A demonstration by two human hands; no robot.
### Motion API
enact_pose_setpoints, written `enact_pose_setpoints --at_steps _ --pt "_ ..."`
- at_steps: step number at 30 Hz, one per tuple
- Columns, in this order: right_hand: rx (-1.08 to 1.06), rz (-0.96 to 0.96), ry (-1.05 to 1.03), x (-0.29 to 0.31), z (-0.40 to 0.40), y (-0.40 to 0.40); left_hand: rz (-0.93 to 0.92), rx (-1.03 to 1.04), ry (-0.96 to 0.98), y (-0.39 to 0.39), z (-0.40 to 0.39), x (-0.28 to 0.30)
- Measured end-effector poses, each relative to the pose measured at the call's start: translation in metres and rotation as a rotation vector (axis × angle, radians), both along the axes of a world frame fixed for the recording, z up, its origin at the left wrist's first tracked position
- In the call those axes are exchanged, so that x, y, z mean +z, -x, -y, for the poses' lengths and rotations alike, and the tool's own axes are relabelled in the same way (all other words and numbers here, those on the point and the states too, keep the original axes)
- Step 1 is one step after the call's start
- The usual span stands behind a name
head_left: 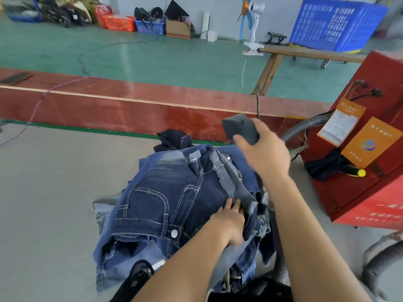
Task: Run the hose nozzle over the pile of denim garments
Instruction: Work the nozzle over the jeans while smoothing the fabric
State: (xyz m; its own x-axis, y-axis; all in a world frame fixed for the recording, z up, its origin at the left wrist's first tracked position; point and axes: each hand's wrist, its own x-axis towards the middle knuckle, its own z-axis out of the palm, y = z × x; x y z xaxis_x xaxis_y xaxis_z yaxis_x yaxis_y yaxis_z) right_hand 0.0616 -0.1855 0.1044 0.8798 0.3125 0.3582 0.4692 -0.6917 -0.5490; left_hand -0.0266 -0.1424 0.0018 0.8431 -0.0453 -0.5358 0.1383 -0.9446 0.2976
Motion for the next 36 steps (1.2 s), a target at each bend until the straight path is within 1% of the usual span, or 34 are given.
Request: enact_pose_setpoints --at_steps 3,4,5,6,10,12,14,16,18,20,22,25,27,30,32,34,36 --pt "-0.089 -0.026 -0.056 0.012 0.029 -0.005 0.332 0.187 -0.022 -0.005 0.001 0.009" --pt "-0.119 -0.043 -0.043 0.013 0.037 -0.007 0.405 0.232 -0.043 -0.004 0.0 0.01" --pt "-0.144 -0.056 -0.029 0.012 0.044 -0.009 0.439 0.258 -0.07 -0.004 0.001 0.008" --pt "-0.161 -0.064 -0.017 0.012 0.048 -0.01 0.425 0.272 -0.106 -0.001 0.004 0.004" --pt "-0.165 -0.085 -0.027 0.012 0.055 -0.012 0.238 0.282 -0.348 0.005 0.025 -0.011" --pt "-0.152 -0.097 -0.062 0.015 0.056 -0.014 0.164 0.315 -0.401 0.002 0.026 -0.008" --pt "-0.142 -0.112 -0.096 0.017 0.06 -0.016 0.124 0.381 -0.335 -0.002 0.016 -0.001" --pt "-0.144 -0.13 -0.114 0.018 0.066 -0.018 0.145 0.508 -0.177 -0.001 -0.004 0.015" --pt "-0.162 -0.156 -0.119 0.018 0.072 -0.019 0.232 0.621 -0.057 0.005 -0.03 0.043" --pt "-0.178 -0.173 -0.115 0.018 0.077 -0.019 0.36 0.667 -0.096 0.014 -0.058 0.081" --pt "-0.185 -0.175 -0.11 0.019 0.08 -0.02 0.523 0.641 -0.245 0.027 -0.083 0.123" --pt "-0.192 -0.169 -0.108 0.021 0.08 -0.019 0.783 0.538 -0.499 0.047 -0.11 0.19" --pt "-0.189 -0.169 -0.11 0.022 0.078 -0.018 0.897 0.49 -0.56 0.057 -0.12 0.232" --pt "-0.172 -0.185 -0.113 0.021 0.075 -0.015 1.042 0.429 -0.557 0.064 -0.127 0.282" --pt "-0.17 -0.188 -0.116 0.021 0.072 -0.013 1.061 0.365 -0.556 0.059 -0.132 0.302" --pt "-0.175 -0.182 -0.11 0.022 0.071 -0.012 0.982 0.339 -0.501 0.042 -0.14 0.305" --pt "-0.178 -0.171 -0.104 0.022 0.07 -0.012 0.867 0.317 -0.412 0.018 -0.15 0.285"
